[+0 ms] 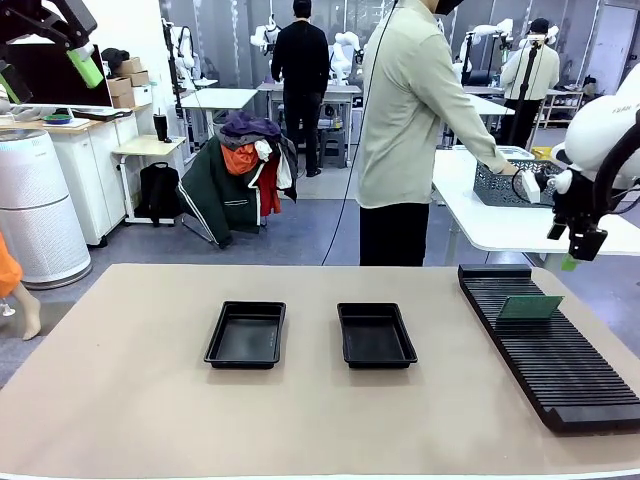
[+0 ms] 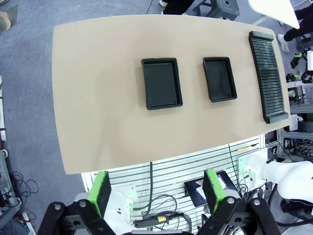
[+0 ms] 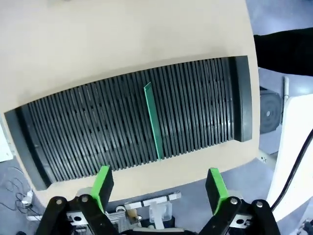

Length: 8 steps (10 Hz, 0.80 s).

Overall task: Inspect and transfer BCBs to ESD trays.
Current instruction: Pick up the Blank PCB from the PCB Rack and place it in the left ESD tray.

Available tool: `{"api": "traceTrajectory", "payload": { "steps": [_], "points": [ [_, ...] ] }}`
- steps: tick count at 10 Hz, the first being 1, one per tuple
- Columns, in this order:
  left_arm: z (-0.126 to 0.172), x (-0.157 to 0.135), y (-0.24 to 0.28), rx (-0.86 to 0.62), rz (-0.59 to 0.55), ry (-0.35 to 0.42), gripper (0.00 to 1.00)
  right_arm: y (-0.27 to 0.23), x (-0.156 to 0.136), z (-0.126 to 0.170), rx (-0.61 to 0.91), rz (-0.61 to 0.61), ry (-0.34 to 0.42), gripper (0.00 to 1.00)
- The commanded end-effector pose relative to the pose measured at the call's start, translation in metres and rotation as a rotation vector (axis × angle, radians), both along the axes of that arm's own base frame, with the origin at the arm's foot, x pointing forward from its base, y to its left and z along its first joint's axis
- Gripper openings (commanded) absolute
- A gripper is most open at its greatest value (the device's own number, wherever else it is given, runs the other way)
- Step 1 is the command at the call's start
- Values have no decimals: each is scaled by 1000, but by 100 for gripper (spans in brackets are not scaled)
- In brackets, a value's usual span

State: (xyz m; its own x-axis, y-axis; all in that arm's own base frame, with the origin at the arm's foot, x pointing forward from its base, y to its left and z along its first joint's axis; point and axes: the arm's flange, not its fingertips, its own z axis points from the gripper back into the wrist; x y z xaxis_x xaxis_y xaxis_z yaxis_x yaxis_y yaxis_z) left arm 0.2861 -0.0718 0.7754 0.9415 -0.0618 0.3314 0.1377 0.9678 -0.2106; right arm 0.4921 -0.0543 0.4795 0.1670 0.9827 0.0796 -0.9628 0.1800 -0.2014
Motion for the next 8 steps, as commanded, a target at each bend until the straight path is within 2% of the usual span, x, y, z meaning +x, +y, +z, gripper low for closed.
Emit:
{"api": "traceTrajectory", "payload": {
  "steps": [1, 8],
  "points": [
    [-1, 1, 1, -1, 5, 2, 100, -3, 7, -23, -28, 53, -25, 100],
    [-1, 1, 1, -1, 5, 2, 100, 7, 20, -90, -39, 116, -7, 100]
  ]
}}
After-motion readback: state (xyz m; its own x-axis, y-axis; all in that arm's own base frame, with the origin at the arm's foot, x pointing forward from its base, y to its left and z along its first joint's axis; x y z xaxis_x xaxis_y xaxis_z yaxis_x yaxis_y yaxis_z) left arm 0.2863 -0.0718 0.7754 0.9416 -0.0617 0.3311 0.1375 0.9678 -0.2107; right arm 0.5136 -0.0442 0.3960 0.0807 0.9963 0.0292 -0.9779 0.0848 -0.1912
